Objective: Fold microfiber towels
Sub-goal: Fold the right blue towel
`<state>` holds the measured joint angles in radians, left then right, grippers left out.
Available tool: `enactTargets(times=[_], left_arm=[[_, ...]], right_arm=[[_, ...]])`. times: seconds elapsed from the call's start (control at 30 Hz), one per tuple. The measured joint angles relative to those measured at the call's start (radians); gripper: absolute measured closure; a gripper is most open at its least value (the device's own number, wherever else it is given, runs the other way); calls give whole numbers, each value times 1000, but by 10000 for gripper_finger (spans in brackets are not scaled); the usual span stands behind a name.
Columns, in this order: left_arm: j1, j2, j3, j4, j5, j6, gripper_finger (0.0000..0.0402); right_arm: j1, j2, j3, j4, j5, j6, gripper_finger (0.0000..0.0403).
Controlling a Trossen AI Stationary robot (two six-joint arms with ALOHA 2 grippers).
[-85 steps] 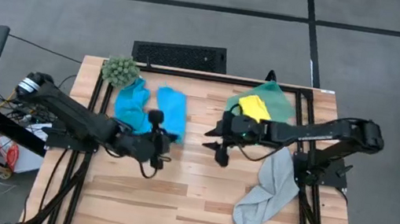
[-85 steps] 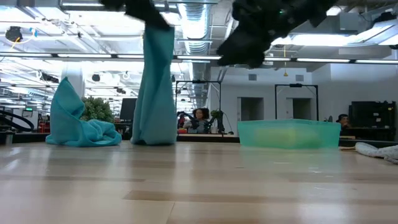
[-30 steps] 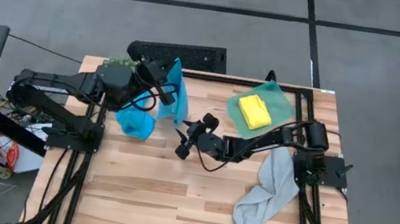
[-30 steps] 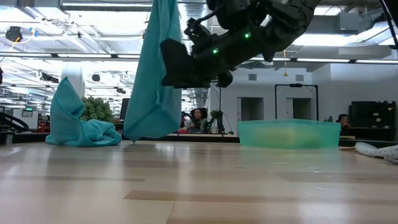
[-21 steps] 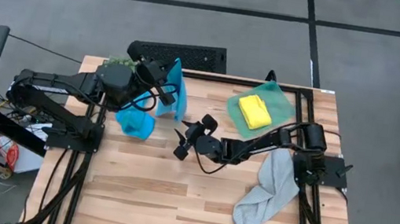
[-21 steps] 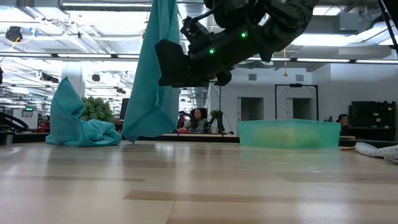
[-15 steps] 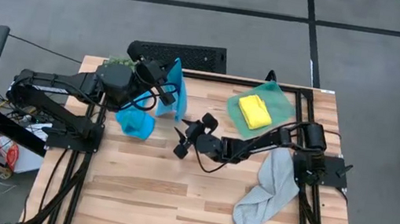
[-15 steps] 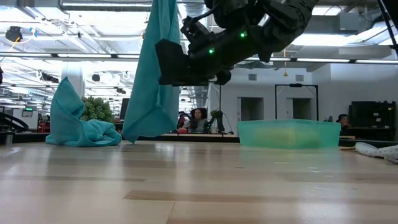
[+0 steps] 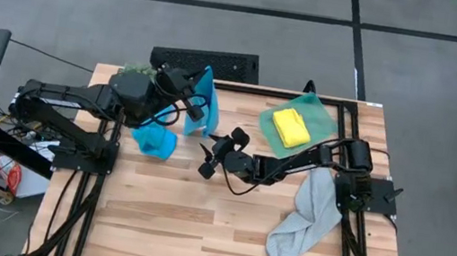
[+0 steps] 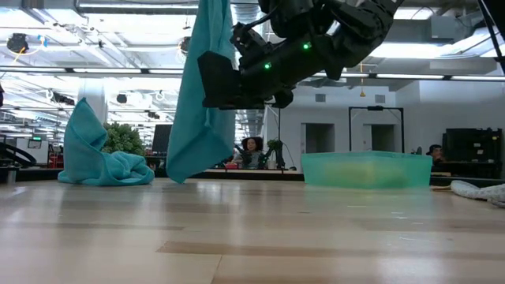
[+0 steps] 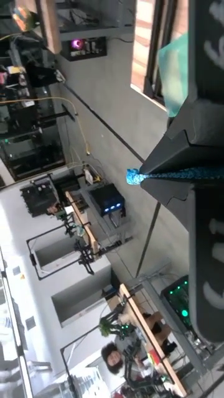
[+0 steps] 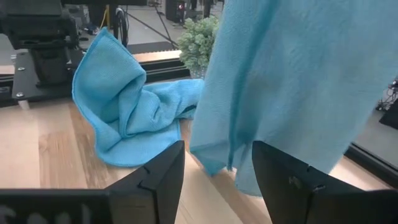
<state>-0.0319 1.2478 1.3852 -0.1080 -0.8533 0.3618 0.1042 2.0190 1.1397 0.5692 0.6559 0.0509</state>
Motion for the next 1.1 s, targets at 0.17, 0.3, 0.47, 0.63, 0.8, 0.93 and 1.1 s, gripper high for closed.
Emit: enactTargets(times=[0.17, 0.3, 0.47, 0.63, 0.8, 0.93, 1.1], left_arm=[[0, 36, -1, -4, 3, 3, 401], [0, 49, -1, -1, 4, 3, 401], [-3, 43, 0, 17, 6, 0, 401], [-32, 38, 0, 58, 5, 7, 401], [-49, 40, 0, 57, 7, 10, 401], [-50, 40, 0, 57, 6, 10, 401], [-51, 40, 0, 49, -27, 39, 401]], right_arm=[[-2, 0, 0, -17, 9, 0, 191], [-12, -1, 0, -34, 24, 0, 191], [-29, -1, 0, -41, 26, 1, 191], [-46, -1, 0, -42, 26, 1, 192], [-62, -1, 0, -42, 50, 9, 238], [-60, -1, 0, -43, 49, 2, 338], [-19, -20, 0, -65, 19, -24, 390]])
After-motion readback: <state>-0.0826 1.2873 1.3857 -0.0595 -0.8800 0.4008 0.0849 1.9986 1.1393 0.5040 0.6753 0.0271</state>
